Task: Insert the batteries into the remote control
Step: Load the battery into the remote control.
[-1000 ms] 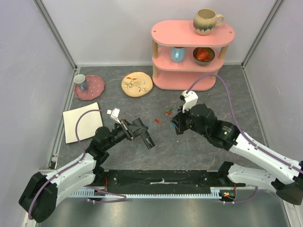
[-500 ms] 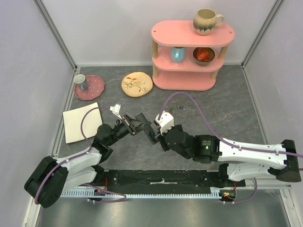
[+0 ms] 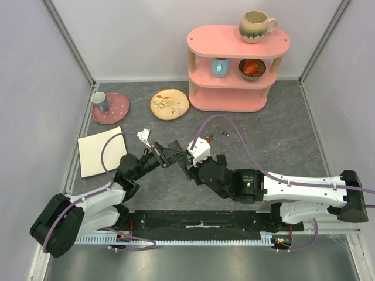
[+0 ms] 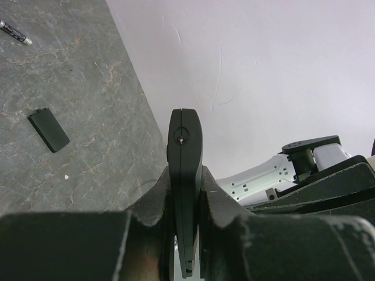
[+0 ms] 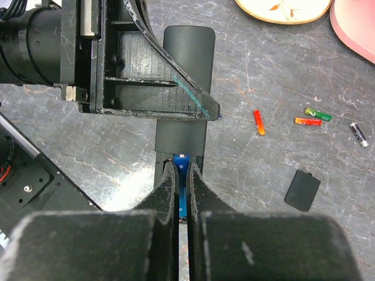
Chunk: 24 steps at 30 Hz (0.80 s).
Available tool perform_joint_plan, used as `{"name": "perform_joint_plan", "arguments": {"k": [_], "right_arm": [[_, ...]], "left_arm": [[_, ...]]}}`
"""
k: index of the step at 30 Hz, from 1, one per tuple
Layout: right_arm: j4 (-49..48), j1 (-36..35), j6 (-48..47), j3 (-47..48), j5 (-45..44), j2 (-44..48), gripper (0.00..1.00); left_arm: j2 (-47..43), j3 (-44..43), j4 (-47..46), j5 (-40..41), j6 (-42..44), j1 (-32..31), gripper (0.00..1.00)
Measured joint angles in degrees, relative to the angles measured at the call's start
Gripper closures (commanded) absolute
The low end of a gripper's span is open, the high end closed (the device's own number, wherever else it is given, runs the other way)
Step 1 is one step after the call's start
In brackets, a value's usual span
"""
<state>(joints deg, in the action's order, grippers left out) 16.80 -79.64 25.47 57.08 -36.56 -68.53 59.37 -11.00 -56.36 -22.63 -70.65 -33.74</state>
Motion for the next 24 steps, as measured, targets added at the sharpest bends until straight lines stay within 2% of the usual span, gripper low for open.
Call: {"name": "perform_joint_plan", "arguments": {"k": [24], "right_arm": [[-5.62, -1.25, 0.28, -1.33, -3.41, -2.47, 1.00]], "left_arm": [[-0.72, -0.63, 0.07, 1.51, -2.21, -0.90, 0.98]]}}
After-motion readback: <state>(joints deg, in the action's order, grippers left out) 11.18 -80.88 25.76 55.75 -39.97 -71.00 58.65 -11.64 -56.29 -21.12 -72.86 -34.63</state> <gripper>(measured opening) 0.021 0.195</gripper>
